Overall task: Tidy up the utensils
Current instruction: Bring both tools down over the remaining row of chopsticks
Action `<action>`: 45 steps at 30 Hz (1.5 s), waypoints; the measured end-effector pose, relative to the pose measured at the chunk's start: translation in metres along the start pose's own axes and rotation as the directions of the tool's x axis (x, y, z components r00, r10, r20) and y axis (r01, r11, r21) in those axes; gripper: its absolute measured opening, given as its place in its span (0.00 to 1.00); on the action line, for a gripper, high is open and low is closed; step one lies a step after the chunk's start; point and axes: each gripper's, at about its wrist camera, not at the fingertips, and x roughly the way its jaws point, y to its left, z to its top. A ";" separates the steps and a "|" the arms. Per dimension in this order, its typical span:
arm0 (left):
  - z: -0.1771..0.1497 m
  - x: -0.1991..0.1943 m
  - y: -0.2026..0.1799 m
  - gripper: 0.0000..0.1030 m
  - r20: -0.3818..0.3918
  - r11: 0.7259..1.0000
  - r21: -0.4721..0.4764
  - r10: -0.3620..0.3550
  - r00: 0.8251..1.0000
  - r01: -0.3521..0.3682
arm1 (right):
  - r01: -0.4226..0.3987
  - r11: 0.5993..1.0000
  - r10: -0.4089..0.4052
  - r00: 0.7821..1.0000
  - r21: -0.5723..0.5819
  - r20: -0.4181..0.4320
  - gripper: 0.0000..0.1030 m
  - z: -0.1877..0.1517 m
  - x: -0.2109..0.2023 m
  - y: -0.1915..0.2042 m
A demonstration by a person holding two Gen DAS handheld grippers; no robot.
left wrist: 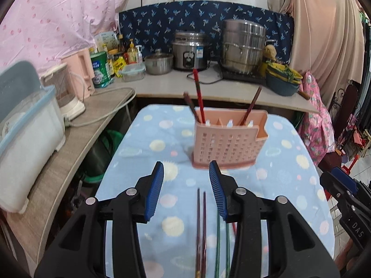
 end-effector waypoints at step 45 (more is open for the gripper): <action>-0.180 0.025 0.024 0.47 -0.277 1.000 0.022 0.025 0.960 -0.019 | 0.016 0.996 -0.044 0.940 -0.083 -0.338 0.23 -0.199 0.029 0.016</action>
